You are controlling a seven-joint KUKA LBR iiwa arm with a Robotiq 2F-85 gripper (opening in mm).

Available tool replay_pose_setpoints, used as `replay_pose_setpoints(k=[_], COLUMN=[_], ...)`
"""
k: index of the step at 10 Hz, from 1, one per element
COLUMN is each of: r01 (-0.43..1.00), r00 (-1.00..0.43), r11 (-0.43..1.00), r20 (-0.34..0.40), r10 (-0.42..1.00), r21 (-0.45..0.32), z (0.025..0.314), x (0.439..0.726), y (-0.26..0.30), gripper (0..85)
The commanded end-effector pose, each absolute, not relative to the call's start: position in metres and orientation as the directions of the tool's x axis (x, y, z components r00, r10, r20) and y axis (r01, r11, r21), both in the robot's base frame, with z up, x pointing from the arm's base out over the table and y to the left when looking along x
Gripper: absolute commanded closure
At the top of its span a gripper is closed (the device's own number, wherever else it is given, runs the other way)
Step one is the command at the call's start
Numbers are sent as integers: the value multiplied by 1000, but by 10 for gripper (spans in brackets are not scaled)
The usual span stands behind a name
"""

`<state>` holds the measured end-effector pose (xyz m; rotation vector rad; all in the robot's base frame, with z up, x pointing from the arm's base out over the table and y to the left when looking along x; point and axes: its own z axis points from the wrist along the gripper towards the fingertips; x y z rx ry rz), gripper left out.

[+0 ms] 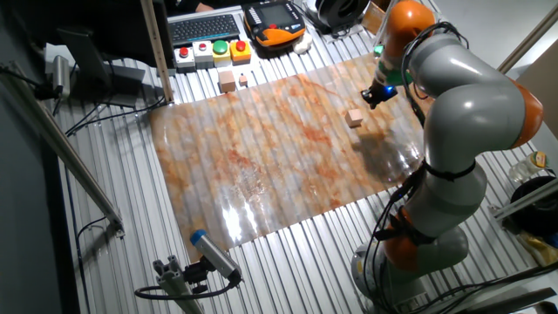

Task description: Hold a small block with the gripper and sweep it from left to right on the table

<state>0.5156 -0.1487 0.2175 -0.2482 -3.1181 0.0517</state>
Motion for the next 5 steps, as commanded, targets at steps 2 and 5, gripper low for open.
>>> replay_pose_setpoints(k=[2,5], r01=[168,246], r00=[-985,-968], r11=[985,969], r20=[17,41], r10=[169,247], r21=[-32,-30], z=[217,217], x=[515,515], y=[-195,-195], gripper=[850,850])
